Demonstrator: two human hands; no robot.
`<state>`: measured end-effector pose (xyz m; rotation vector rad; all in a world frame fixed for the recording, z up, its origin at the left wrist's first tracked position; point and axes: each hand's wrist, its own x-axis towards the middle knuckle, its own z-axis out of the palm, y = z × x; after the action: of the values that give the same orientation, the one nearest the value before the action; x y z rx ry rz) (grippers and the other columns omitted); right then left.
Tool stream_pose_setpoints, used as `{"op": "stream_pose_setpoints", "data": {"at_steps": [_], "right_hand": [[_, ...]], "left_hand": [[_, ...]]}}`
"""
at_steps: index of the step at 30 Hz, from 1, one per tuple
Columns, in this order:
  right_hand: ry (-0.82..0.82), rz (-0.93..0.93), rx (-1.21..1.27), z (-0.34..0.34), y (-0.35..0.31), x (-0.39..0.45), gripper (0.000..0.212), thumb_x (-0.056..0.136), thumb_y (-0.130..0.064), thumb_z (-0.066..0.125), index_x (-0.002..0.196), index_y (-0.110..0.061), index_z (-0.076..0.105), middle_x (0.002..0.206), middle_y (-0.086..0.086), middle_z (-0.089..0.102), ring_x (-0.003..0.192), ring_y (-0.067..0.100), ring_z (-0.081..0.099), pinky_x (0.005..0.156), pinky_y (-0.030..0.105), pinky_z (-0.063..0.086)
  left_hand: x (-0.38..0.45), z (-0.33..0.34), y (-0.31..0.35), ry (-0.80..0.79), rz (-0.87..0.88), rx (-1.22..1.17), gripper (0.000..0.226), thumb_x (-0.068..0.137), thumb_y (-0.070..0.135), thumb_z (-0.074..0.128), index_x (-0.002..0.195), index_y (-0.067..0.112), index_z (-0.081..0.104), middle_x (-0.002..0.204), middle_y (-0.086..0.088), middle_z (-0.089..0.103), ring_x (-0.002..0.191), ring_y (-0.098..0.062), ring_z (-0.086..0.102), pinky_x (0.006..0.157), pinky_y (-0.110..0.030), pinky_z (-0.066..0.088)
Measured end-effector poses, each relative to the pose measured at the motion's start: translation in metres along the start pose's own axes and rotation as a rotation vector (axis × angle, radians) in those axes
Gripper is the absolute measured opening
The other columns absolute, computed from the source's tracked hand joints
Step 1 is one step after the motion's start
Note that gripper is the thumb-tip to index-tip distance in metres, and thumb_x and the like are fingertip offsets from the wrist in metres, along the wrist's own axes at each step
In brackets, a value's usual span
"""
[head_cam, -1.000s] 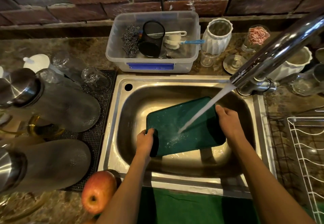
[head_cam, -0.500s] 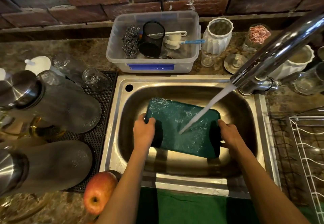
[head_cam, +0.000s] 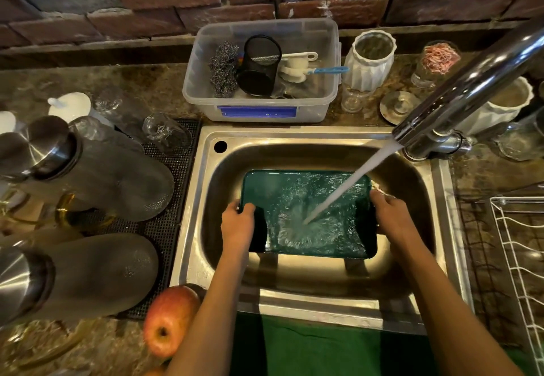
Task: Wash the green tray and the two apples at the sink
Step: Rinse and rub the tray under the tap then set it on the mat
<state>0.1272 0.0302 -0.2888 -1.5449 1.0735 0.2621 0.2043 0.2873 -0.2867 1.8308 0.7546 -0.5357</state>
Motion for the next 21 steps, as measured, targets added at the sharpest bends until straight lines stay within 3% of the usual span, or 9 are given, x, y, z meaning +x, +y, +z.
{"op": "stream_pose_setpoints", "data": {"at_steps": [3, 5, 9, 14, 17, 21], "right_hand": [[0.012, -0.094, -0.047, -0.005, -0.018, -0.006, 0.04, 0.097, -0.046, 0.047, 0.094, -0.012, 0.068, 0.102, 0.015, 0.069, 0.102, 0.034, 0.064, 0.095, 0.055, 0.049], [-0.002, -0.157, -0.064, -0.007, -0.028, -0.011, 0.038, 0.098, -0.044, 0.045, 0.096, -0.015, 0.069, 0.103, 0.01, 0.07, 0.103, 0.028, 0.063, 0.097, 0.054, 0.048], [-0.022, -0.215, -0.083, -0.009, -0.04, -0.019, 0.037, 0.099, -0.043, 0.045, 0.098, -0.016, 0.07, 0.1, 0.006, 0.071, 0.1, 0.023, 0.063, 0.095, 0.049, 0.048], [-0.011, -0.193, -0.104, -0.011, -0.04, -0.019, 0.048, 0.098, -0.046, 0.043, 0.099, -0.004, 0.066, 0.097, 0.015, 0.066, 0.095, 0.029, 0.062, 0.088, 0.051, 0.05], [-0.015, -0.126, -0.088, -0.014, -0.031, -0.013, 0.045, 0.099, -0.045, 0.043, 0.097, -0.006, 0.066, 0.098, 0.014, 0.066, 0.096, 0.029, 0.062, 0.086, 0.049, 0.05], [-0.025, -0.03, -0.047, -0.013, -0.012, -0.007, 0.042, 0.099, -0.042, 0.045, 0.108, -0.005, 0.063, 0.11, 0.022, 0.064, 0.105, 0.038, 0.061, 0.098, 0.06, 0.047]], "left_hand": [[-0.001, 0.002, -0.011, -0.013, -0.075, -0.053, 0.023, 0.095, 0.02, 0.056, 0.119, 0.021, 0.055, 0.105, -0.007, 0.062, 0.086, -0.019, 0.06, 0.065, -0.03, 0.048], [-0.002, 0.004, -0.019, -0.045, -0.109, -0.096, 0.015, 0.095, 0.015, 0.056, 0.109, 0.015, 0.06, 0.101, -0.011, 0.066, 0.085, -0.022, 0.063, 0.069, -0.032, 0.05], [-0.006, 0.009, -0.031, -0.088, -0.161, -0.124, 0.027, 0.095, 0.014, 0.055, 0.12, 0.008, 0.063, 0.113, -0.022, 0.068, 0.103, -0.036, 0.066, 0.079, -0.038, 0.052], [-0.007, 0.011, -0.032, -0.095, -0.18, -0.155, 0.028, 0.094, 0.016, 0.056, 0.12, 0.01, 0.063, 0.112, -0.022, 0.067, 0.098, -0.036, 0.066, 0.069, -0.034, 0.051], [-0.007, 0.008, -0.023, -0.08, -0.152, -0.148, 0.036, 0.094, 0.018, 0.057, 0.129, 0.012, 0.057, 0.105, -0.015, 0.065, 0.092, -0.031, 0.064, 0.07, -0.035, 0.052], [-0.006, 0.004, -0.005, -0.064, -0.004, -0.127, 0.049, 0.094, 0.018, 0.059, 0.142, 0.021, 0.05, 0.102, 0.002, 0.061, 0.092, -0.017, 0.06, 0.074, -0.032, 0.048]]}}
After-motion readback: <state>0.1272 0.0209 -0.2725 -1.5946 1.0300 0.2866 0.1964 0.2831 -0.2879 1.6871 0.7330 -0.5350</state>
